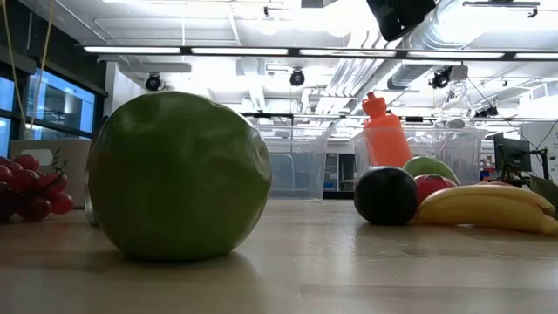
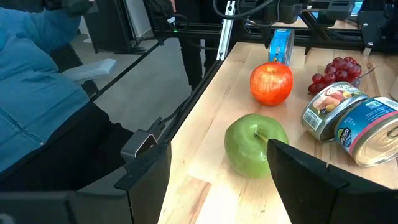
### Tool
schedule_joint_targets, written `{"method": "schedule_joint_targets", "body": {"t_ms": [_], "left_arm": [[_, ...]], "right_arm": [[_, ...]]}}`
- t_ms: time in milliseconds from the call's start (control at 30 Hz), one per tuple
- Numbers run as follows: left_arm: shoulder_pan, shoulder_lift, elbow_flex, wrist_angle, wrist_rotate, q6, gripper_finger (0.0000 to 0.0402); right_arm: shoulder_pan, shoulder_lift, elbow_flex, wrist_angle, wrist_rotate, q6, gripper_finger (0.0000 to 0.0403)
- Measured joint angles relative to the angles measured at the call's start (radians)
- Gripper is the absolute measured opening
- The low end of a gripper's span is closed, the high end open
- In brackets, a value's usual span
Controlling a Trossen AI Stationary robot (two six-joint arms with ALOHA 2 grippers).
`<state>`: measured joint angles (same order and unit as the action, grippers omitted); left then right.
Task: Pick & Place Food Item
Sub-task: Put the yellow blue tuna can into the bin
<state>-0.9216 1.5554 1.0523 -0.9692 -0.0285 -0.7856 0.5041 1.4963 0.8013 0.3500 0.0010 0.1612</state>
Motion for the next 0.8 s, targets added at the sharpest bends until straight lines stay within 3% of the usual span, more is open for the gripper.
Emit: {"method": "schedule_joint_targets", "body": {"t_ms": [400,533,800], "left_arm": [[0.003,0.0,-0.011,0.005,0.031,0.011,0.036],[0.003,0.0,-0.011,0.004,0.032,0.011,0.032],[0.016,0.0,-0.011,-0.01,0.034,0.026,0.0201]], "right_arm": [[0.0,0.0,0.0,0.001,0.0,-0.005,0.0254],[0.0,0.0,0.0,0.001,0.0,-0.007,0.0254],[-0.003,0.0,0.0,0.001,0.0,-0.034,0.0254]]}}
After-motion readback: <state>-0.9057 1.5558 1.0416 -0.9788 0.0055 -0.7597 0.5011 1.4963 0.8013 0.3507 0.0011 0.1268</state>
